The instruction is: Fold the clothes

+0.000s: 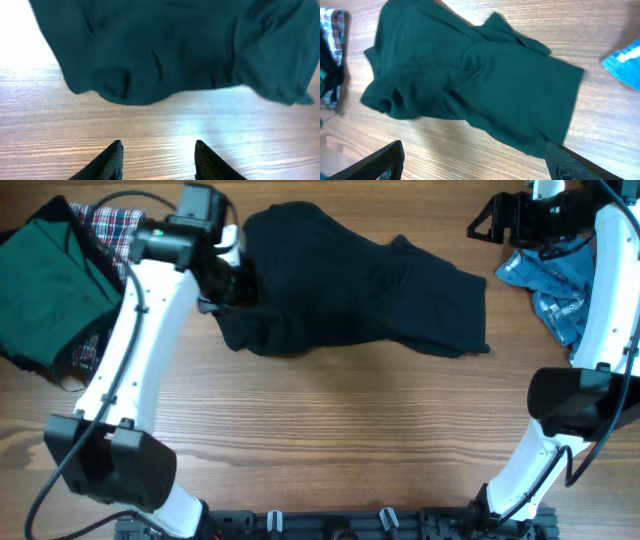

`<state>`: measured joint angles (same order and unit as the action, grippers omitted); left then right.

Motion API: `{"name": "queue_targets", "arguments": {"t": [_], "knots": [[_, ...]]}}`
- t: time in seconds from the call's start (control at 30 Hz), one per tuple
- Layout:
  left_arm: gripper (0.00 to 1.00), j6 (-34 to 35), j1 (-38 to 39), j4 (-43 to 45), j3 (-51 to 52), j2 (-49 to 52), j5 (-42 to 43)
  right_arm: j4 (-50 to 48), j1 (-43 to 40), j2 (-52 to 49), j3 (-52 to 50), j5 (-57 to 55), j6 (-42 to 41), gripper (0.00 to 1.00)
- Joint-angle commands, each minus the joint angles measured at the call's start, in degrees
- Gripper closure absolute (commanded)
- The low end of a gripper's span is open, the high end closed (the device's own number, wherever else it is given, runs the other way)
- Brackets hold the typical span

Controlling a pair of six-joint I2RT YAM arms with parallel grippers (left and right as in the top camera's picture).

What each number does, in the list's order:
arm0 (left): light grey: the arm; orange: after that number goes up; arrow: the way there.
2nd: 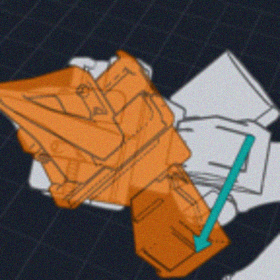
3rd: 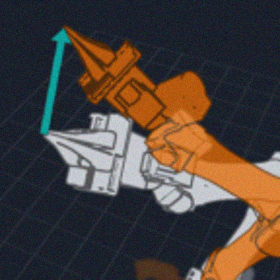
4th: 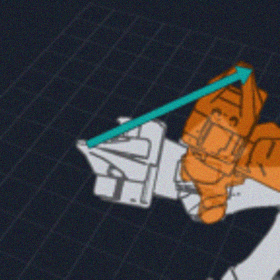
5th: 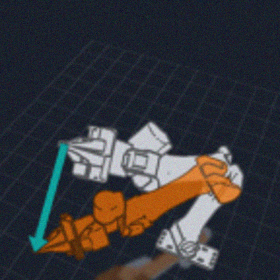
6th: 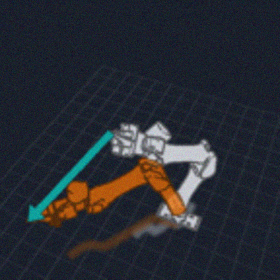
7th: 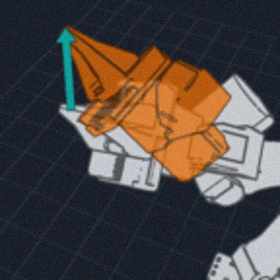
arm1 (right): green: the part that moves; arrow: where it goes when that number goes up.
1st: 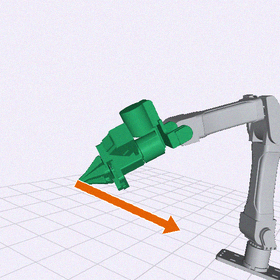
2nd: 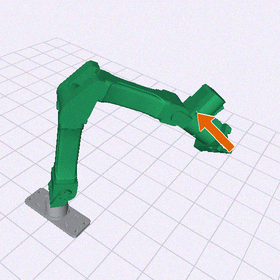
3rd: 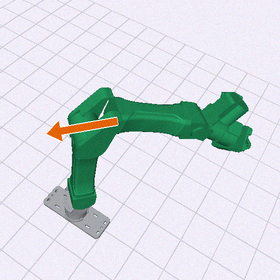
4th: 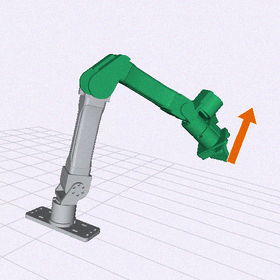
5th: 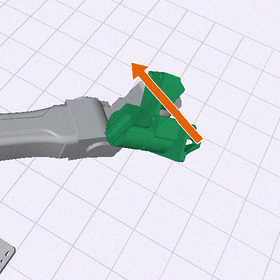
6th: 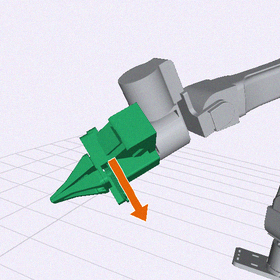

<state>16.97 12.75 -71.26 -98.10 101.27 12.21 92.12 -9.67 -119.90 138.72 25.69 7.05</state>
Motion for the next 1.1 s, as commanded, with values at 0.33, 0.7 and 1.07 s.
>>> {"name": "queue_targets", "arguments": {"t": [0.33, 0.7, 1.07], "knots": [[0.48, 19.71, 8.50, -1.25, 3.19, -1.42, -5.86, -11.78, 0.07, 27.61, -38.03, -7.39, -9.25, 0.04], [0.44, 36.89, 6.82, 31.23, 27.96, -1.42, 0.48, -28.61, 0.07, 27.50, -54.05, -0.04, 0.35, 0.01], [0.53, 42.18, 6.84, 44.96, 40.81, -2.08, 0.17, -28.68, 0.07, 27.47, -54.05, -0.11, 0.46, 0.01]]}}
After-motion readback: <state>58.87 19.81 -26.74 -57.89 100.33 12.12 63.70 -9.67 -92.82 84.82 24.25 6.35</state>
